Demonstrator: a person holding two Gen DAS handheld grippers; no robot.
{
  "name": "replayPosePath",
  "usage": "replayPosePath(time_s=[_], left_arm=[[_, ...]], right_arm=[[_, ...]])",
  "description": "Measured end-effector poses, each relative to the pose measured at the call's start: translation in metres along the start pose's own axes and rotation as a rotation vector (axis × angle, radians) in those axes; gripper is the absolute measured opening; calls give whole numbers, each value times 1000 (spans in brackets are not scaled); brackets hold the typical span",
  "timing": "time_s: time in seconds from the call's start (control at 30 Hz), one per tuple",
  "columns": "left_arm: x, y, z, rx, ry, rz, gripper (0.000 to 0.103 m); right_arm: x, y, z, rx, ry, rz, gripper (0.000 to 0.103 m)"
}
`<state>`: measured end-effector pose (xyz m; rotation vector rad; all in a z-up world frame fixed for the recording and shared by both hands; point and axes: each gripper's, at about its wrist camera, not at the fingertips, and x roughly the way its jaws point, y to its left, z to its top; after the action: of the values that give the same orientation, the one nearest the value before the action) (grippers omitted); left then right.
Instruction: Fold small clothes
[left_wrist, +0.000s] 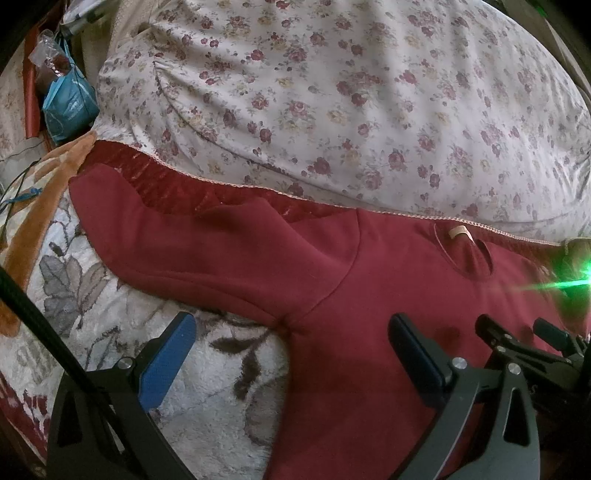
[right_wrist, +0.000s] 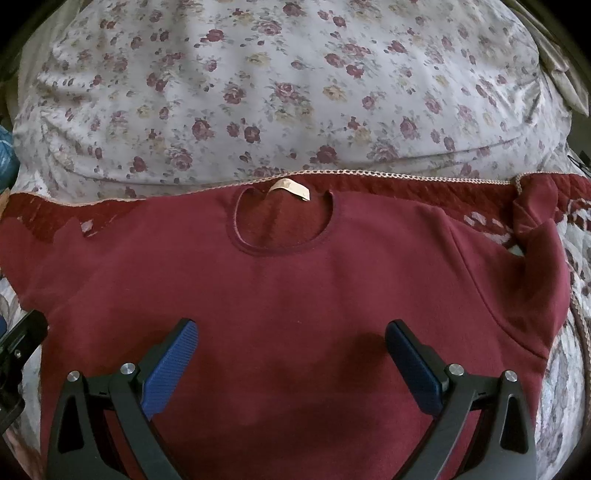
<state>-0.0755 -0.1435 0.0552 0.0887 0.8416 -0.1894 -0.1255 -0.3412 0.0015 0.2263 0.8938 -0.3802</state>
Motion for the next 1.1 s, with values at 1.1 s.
replayPosePath(time_s=[1.1], left_arm=[[5,-5,-3,8,17,4,103]], right_arm=[[3,3,-1,-13,6,-24,103]])
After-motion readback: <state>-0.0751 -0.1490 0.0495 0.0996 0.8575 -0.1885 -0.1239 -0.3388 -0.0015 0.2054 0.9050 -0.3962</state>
